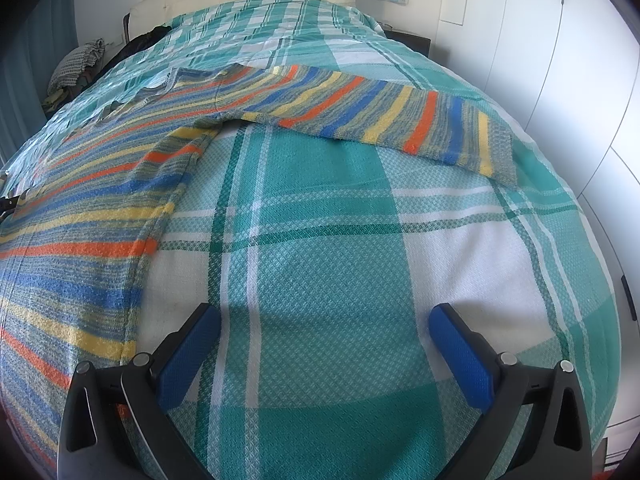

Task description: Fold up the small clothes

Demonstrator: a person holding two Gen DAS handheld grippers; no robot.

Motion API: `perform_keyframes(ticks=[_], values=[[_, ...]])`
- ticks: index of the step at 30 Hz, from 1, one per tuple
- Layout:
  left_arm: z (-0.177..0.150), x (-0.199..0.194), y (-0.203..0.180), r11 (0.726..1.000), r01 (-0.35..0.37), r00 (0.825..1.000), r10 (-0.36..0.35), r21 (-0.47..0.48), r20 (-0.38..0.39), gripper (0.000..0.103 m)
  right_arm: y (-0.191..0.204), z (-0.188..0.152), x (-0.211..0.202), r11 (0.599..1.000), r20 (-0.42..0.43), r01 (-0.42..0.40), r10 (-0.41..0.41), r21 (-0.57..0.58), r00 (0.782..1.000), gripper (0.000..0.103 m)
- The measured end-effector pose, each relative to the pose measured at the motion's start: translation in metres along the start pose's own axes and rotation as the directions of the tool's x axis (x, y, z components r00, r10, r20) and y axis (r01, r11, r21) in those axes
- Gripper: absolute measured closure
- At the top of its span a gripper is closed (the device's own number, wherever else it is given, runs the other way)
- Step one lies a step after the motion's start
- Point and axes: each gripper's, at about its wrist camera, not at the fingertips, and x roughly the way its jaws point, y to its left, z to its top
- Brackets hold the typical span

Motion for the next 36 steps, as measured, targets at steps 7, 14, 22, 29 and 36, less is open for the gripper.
perform_keyframes(ticks=[7, 14, 22, 29, 36], values=[[0.0004, 0.0001, 0.0001, 1.000, 0.000, 1.000, 0.000, 0.000, 0.000, 0.000, 0.0001, -0.0008, 0.0008, 1.000, 0.005, 0.000, 0.000, -0.001, 1.000, 0.000], [0.0003, 0.0001, 0.0000, 1.000, 0.000, 1.000, 0.000, 0.000, 0.000, 0.000, 0.0000, -0.0001, 0.0013, 1.000, 0.008, 0.007, -0.007, -0.003, 1.000, 0.000], [-0.0001, 0.0000, -0.0002, 1.000, 0.000, 1.000, 0.000, 0.000, 0.000, 0.000, 0.0015, -0.0012, 0.0009, 1.000, 0.010, 0.009, -0.009, -0.004, 1.000, 0.000], [0.0001, -0.0001, -0.0001, 1.000, -0.001, 1.000, 0.001, -0.002, -0.002, 0.000, 0.0017, -0.0014, 0.0007, 1.000, 0.011, 0.009, -0.009, -0.005, 1.000, 0.000], [-0.0001, -0.0002, -0.0004, 1.000, -0.001, 1.000, 0.001, -0.002, -0.002, 0.000, 0.0018, -0.0014, 0.0006, 1.000, 0.011, 0.010, -0.009, -0.005, 1.000, 0.000]])
